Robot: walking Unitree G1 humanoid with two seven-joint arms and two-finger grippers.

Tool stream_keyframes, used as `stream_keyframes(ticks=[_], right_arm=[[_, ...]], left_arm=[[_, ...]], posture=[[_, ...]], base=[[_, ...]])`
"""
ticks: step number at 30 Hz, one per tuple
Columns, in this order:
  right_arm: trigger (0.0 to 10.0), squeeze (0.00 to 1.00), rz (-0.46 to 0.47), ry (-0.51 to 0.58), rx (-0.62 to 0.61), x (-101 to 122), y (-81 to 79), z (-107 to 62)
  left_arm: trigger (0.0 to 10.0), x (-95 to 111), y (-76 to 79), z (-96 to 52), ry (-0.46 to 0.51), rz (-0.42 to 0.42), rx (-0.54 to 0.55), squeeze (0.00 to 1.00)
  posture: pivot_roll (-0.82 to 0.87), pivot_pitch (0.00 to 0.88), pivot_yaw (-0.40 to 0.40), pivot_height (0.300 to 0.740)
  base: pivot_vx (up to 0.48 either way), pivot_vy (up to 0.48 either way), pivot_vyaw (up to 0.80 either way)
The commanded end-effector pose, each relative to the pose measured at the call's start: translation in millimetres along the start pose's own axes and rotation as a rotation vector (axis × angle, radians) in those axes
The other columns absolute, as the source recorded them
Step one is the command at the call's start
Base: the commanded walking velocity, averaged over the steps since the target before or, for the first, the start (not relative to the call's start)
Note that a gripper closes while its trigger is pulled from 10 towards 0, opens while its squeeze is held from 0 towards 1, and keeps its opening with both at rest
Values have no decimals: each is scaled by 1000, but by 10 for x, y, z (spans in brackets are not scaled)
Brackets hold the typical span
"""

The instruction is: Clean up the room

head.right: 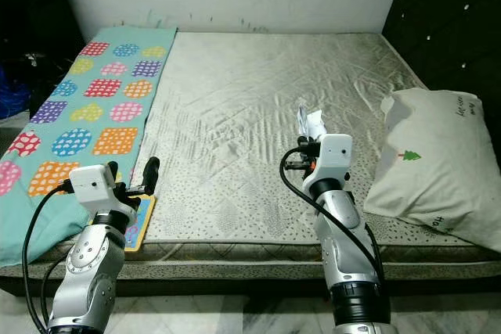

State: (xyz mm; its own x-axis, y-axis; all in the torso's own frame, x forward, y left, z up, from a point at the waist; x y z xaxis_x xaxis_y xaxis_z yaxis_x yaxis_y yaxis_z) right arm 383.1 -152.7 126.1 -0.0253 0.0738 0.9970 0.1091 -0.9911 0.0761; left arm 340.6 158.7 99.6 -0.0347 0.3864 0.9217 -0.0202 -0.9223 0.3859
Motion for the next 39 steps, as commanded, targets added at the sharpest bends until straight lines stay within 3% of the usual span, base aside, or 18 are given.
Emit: stream_keyframes(ticks=[1, 34, 39], right_arm=[[10000, 0, -2, 11, -1, 35, 8, 16], [10000, 0, -5, 10, 2, -10, 1, 6], [10000, 0, -18, 15, 0, -1, 12, 15]], left_arm=[[10000, 29, -8, -4, 4, 14, -4, 0], [10000, 11, -19, 24, -2, 28, 5, 0], [10000, 15, -51, 35, 5, 25, 32, 0]], posture=[[-153, 0, -4, 740], [-153, 0, 2, 740], [-152, 0, 2, 740]], base=[[0, 0, 0], [346, 0, 0], [55, 0, 0]])
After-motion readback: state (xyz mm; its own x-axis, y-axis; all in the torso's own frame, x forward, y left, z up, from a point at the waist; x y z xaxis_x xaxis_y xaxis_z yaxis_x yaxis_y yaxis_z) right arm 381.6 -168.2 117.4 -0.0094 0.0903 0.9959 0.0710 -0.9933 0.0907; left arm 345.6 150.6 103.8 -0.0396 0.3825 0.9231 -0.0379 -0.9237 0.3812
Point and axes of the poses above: a point about 5 cm out from each wrist's last joint towards the gripper, its own z axis pointing out of the wrist towards the gripper, its own x axis along the axis of the wrist's last joint, y = z × x, the point moved 6 cm from there along z, pointing out of the wrist towards the gripper, and after that the axes turned 10 degrees about -z, right-handed, at the moved point
